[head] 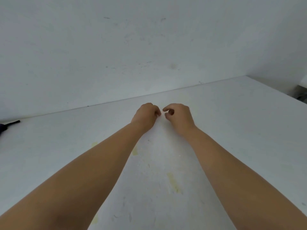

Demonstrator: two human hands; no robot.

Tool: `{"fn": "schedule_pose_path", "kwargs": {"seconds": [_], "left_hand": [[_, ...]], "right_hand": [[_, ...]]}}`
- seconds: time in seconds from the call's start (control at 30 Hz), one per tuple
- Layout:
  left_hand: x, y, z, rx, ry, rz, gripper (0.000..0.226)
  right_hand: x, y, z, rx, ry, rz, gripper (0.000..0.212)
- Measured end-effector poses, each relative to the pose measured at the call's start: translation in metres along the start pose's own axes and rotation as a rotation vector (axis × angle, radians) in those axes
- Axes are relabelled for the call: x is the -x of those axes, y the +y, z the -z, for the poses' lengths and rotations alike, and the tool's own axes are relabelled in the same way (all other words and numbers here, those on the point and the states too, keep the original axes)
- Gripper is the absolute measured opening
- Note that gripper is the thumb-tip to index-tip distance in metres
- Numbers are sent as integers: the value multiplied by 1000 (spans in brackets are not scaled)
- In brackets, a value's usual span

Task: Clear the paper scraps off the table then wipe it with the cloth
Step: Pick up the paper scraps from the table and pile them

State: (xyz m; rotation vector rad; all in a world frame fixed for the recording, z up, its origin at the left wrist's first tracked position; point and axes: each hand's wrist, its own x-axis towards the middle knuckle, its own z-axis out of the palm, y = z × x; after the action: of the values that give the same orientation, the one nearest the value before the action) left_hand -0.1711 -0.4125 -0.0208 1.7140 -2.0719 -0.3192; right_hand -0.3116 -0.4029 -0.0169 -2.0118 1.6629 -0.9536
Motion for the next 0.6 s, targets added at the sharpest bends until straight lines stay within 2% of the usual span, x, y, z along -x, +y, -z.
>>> {"fn": "schedule_pose_path", "kwargs": {"seconds": [0.1, 0.17, 0.23, 0.37, 0.47, 0.6], "left_hand": [[0, -2, 6, 238, 43, 94, 23], [-1, -6, 10, 471, 59, 207, 19], [-1, -10, 13, 696, 66, 298, 18], [-3, -18, 18, 904, 49, 371, 16], [-1, -24, 21, 966, 50, 368, 18], [9, -32, 29, 959, 49, 344, 18]], "right_hand": [[-7, 5, 11, -532, 61, -319, 18], [-13, 14, 19, -670, 59, -411, 17], [-19, 21, 26, -585, 73, -393, 18], [-29, 20, 27, -220, 40, -249, 21], [-40, 15, 18, 67, -64, -68, 31], [-50, 15, 0, 417, -252, -23, 38]]}}
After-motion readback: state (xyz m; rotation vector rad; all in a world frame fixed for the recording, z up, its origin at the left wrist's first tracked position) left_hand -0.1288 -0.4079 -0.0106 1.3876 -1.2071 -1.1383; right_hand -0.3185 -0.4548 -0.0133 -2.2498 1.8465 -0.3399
